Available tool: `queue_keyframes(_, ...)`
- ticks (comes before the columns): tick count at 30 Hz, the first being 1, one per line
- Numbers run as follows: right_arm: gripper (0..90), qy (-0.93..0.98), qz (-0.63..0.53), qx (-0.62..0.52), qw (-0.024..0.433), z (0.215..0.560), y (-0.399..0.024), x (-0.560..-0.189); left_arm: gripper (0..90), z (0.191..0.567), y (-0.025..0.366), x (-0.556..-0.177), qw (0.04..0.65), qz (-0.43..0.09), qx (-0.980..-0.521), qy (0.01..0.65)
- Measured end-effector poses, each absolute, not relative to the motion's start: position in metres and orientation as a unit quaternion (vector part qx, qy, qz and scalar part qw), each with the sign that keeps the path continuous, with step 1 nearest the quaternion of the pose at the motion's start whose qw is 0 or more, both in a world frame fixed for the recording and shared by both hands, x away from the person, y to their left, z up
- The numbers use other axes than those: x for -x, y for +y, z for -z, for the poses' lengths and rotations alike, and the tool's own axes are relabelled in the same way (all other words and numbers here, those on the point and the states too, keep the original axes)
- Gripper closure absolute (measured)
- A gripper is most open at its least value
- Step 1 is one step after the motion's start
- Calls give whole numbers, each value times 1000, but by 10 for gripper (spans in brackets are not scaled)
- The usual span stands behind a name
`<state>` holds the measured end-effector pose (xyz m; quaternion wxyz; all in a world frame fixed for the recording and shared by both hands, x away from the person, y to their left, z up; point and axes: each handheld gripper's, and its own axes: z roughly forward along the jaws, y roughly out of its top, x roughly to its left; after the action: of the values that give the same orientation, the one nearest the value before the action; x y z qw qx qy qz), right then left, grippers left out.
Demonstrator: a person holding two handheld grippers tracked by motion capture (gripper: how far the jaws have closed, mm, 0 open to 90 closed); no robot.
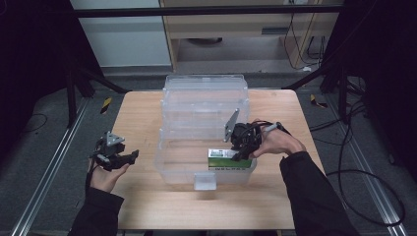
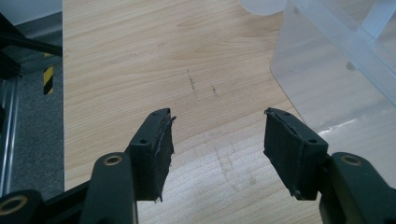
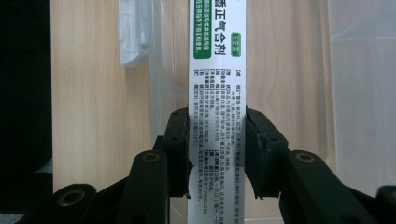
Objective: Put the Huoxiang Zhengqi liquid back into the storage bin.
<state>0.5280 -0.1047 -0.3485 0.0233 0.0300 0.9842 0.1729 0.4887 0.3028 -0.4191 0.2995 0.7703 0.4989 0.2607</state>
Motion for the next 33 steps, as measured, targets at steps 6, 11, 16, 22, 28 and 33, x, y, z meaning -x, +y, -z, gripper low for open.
queue_keyframes(6, 641, 986, -165, -27, 26, 355, -102, -529, 411, 419, 303, -489, 299, -260, -771, 499)
queue_keyframes(11, 640, 987, -155, -31, 25, 360, -101, -529, 412, 419, 302, -489, 299, -260, -771, 499)
queue_keyframes(16, 640, 989, -144, -30, 25, 367, -99, -528, 412, 420, 302, -489, 298, -260, -771, 499)
queue_keyframes(22, 638, 990, -136, -31, 25, 371, -97, -529, 412, 420, 302, -489, 298, -260, -771, 499)
queue_keyframes(28, 636, 990, -133, -31, 24, 376, -97, -529, 411, 420, 302, -489, 298, -260, -772, 498)
queue_keyframes(33, 635, 992, -124, -32, 21, 383, -94, -529, 410, 420, 302, -489, 298, -260, -772, 498)
